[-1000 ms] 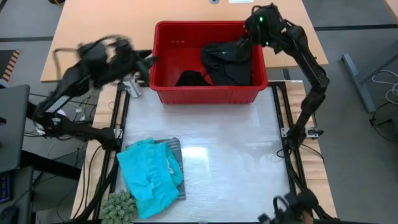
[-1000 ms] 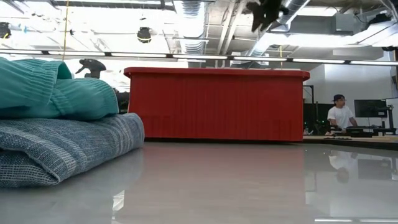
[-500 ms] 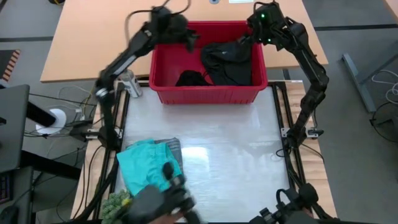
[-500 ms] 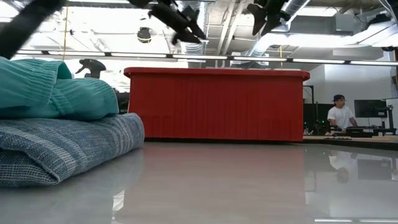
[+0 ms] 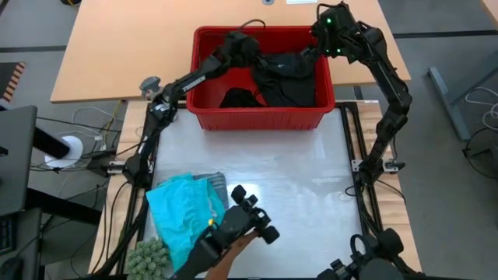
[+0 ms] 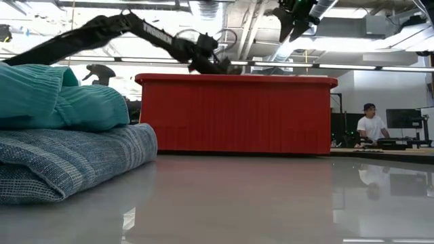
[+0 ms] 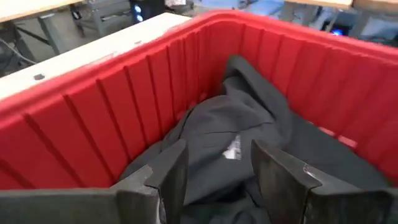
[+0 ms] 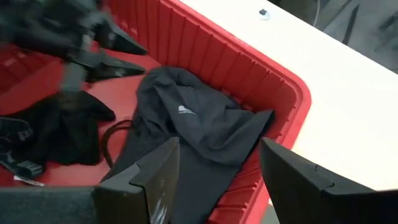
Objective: Fold Laundry from Bin
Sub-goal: Fold the black shorts from the red organizer bin
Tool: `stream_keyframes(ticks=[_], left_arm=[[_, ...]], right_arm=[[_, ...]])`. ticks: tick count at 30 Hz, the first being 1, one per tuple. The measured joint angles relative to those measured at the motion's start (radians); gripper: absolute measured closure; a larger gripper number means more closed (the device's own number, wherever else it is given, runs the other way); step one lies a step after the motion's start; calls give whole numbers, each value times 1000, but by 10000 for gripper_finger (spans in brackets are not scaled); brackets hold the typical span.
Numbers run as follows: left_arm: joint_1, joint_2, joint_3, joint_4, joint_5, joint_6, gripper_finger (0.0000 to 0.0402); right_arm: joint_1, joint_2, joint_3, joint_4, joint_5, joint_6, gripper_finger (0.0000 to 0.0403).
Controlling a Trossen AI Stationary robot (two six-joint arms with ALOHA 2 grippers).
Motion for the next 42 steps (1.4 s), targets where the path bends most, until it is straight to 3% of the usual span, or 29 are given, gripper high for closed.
stream_keyframes(ticks=[3,10,17,30,42], left_arm=[[0,59,0,82,-4,-26,236],[-13,158,0,105,1,50,236],[-7,212,1,105,-88,100,236],[2,257,1,128,-93,92,236],[-27,257,14,-7,43,228,242]], right_arm=[[-12,0,0,-1,-47,-1,159],[-36,0,0,-23,-107,-10,159],[-38,0,0,-64,-167,-44,159],[-39,0,0,-79,-219,-48,159],[-49,-1,0,-71,-241,-89,159]])
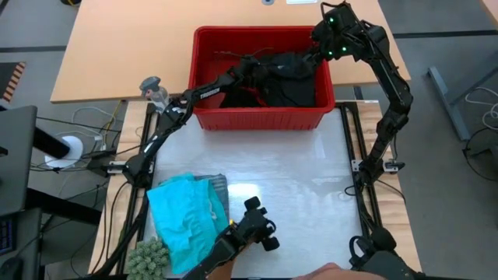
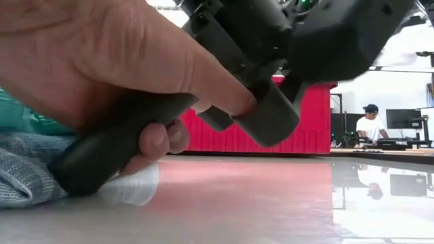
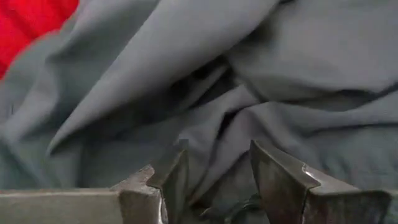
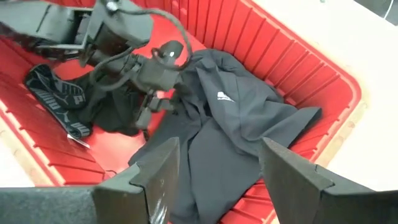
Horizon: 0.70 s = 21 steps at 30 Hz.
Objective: Fold Laundry from Bin
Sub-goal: Fold the black shorts from the red organizer bin
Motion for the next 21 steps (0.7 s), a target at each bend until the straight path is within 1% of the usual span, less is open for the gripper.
stream_keyframes(ticks=[2,5,13,17,19,21], left_arm=[[-16,-1,2,-3,-19,46,242],[-34,-1,2,-12,-79,80,242],[-28,-1,2,-14,-86,73,246],[-29,-1,2,-24,-67,84,277],[-31,-1,2,-26,-67,92,303],[-32,-1,2,-23,-85,93,338]], right_arm=[[-4,0,0,3,0,0,159],[-8,0,0,16,-5,-1,159],[-8,0,0,29,-26,-10,159],[-8,0,0,28,-61,-10,159],[-8,0,0,28,-70,-10,159],[-8,0,0,28,-71,-11,159]])
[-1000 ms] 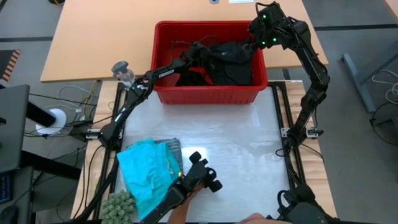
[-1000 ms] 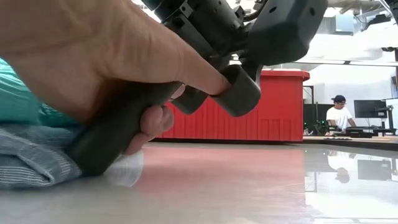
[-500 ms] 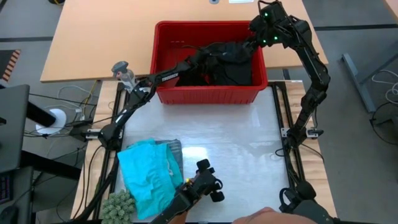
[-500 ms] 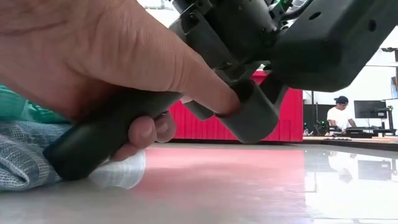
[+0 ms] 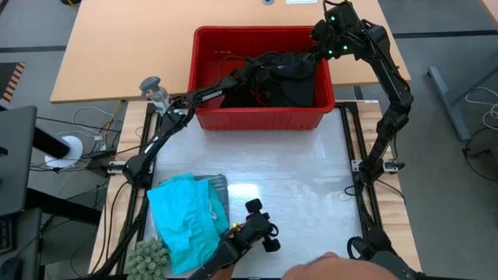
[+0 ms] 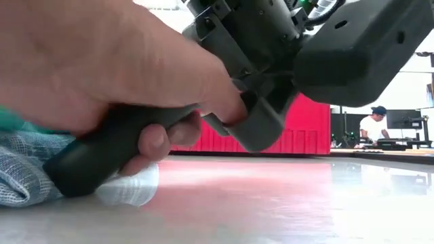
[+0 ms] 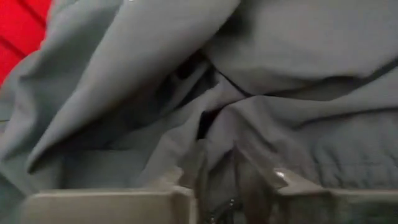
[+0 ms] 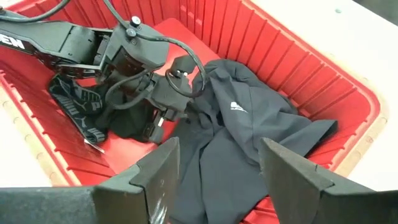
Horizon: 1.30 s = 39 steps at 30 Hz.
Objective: Fold Laundry from Bin
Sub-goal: Fold the black shorts from the red organizer bin
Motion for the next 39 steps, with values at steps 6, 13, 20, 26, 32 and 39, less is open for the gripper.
stream_keyframes(ticks=[6,13,20,26,32,39], left_arm=[[0,0,0,22,-91,-25,400],[4,-54,50,150,-133,-14,401],[41,-9,57,69,5,-42,373],[52,27,62,161,0,-93,314],[43,17,62,199,-78,-85,283],[46,-40,64,188,-100,-109,281]], right_arm=[[0,0,0,1,0,0,159],[0,0,0,31,-1,-7,159],[0,0,0,44,-2,-10,159],[-29,22,4,63,204,2,160],[-217,151,1,77,563,74,212],[-447,371,-2,21,433,185,295]])
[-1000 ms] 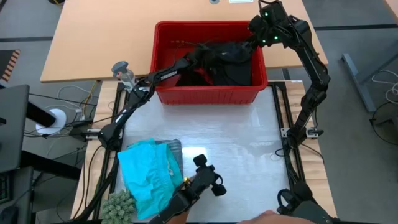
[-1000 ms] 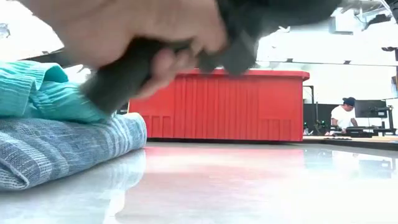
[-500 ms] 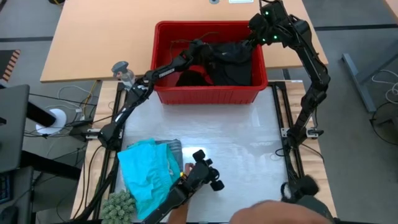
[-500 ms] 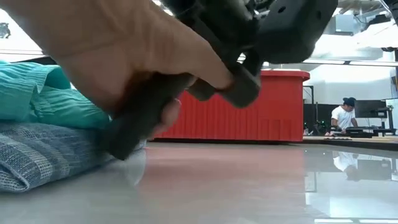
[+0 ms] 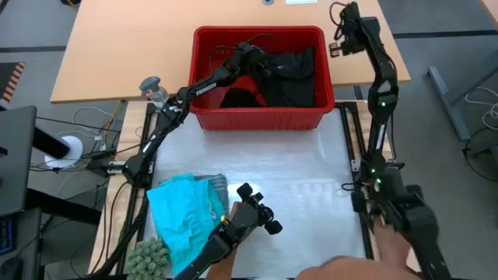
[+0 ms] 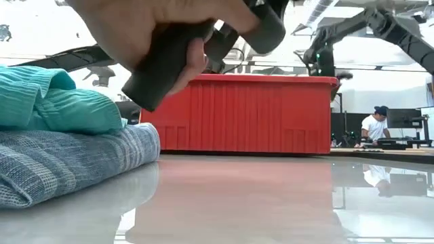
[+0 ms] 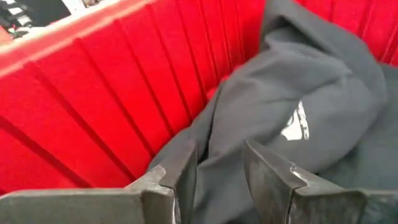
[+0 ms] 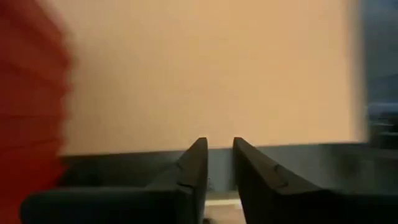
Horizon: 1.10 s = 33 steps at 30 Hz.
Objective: Fold Laundry from Bin
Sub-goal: Fold the black shorts from the red organizer bin
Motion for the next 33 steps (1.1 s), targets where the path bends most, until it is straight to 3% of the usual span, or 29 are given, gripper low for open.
stream_keyframes(ticks=[4,13,20,28,33], left_arm=[[9,-20,0,-43,56,-52,281],[7,-97,-1,-127,19,-8,281],[9,-151,0,-114,-3,4,281],[24,-163,-3,-139,45,36,281],[27,-163,-40,-136,99,14,281]], right_arm=[[6,58,2,15,-145,-19,325],[139,62,2,137,-147,-128,345],[180,60,3,153,-289,-128,345],[176,42,3,151,-204,-132,345],[167,-86,21,154,-242,-131,343]])
